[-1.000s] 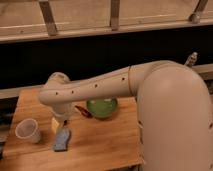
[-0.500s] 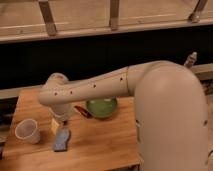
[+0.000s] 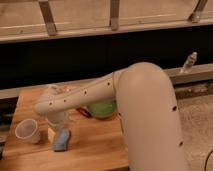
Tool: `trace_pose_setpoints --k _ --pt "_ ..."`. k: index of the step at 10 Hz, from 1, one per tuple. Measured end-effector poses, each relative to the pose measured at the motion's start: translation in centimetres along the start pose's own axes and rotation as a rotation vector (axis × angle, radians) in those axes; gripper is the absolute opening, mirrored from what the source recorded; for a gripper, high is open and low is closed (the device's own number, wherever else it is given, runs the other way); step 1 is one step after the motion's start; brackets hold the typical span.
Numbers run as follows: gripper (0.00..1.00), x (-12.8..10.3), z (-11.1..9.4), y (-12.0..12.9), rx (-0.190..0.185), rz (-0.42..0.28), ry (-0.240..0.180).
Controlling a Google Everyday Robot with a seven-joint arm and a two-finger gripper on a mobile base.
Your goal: Place the white sponge in the ceramic cup
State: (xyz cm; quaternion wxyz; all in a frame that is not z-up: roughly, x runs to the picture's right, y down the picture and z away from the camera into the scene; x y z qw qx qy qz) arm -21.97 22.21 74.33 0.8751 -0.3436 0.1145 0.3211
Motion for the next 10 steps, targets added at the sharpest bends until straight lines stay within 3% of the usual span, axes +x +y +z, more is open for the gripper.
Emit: trace_pose_setpoints --k 5,8,9,10 --pt "0.8 -1.1 4.1 0.9 -0.041 0.003 0.044" --pt "0.79 -1.4 5.2 1.5 -0.057 -0.004 0.065" --pt "0.78 -1.4 5.4 1.6 -0.059 -0.006 0.068" --pt "0.66 -1.3 5.8 1.8 -0.069 -0.009 0.077"
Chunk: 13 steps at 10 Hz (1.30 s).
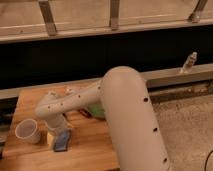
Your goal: Place the white sponge in the ceramic cup
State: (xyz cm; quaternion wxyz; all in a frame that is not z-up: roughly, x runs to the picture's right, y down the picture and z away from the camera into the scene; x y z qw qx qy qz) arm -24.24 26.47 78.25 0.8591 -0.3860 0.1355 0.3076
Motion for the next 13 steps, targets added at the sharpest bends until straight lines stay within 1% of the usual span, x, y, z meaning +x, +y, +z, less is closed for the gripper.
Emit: trace_pose_setpoints --k 3,5,6,7,11,13 --pt "0.37 0.11 0.59 0.19 -0.014 -0.006 0.01" --pt "0.14 0.21 0.83 0.33 -0.022 -0.01 0.015" --pt "0.05 0.22 0.83 0.34 -0.023 -0.01 0.015" --pt "0.01 0.21 0.79 0.35 -0.023 -0.01 0.015" --pt "0.0 0.19 0.68 0.42 -0.024 -0.012 0.013" --pt "0.0 0.09 0.32 0.42 -0.029 -0.018 -0.009"
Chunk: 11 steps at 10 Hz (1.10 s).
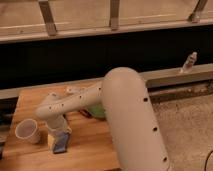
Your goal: Place the white sponge in the ceramic cup
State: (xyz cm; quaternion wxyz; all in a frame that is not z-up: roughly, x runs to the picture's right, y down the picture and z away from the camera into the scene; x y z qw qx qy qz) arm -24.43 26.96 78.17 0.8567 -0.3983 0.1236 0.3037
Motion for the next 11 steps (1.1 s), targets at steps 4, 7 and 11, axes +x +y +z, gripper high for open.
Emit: trace_pose_setpoints --k 4,7,11 --pt "0.0 0.2 -2.5 -2.0 -0.011 0.03 -0.07" --pt "0.0 0.0 -5.9 -3.2 -0.014 0.035 -0.149" --pt "0.0 -1.3 -13.1 -3.1 0.019 -0.007 -0.289"
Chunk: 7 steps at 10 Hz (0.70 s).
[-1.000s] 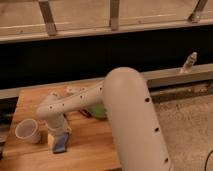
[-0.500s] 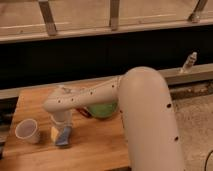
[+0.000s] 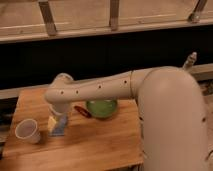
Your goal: Place the white sponge in the ceramic cup
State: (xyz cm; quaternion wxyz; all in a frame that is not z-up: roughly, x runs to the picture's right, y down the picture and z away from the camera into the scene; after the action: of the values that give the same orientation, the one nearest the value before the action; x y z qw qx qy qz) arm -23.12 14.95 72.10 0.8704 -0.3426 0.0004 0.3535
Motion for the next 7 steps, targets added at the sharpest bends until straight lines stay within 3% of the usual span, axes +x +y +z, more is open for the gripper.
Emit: trace_pose_setpoints --k 4,7 --pt "0.0 -5.2 -5.8 2.7 0.052 -0.121 -0.148" --pt "0.0 -7.9 -7.6 4.8 0.059 -0.193 -0.229"
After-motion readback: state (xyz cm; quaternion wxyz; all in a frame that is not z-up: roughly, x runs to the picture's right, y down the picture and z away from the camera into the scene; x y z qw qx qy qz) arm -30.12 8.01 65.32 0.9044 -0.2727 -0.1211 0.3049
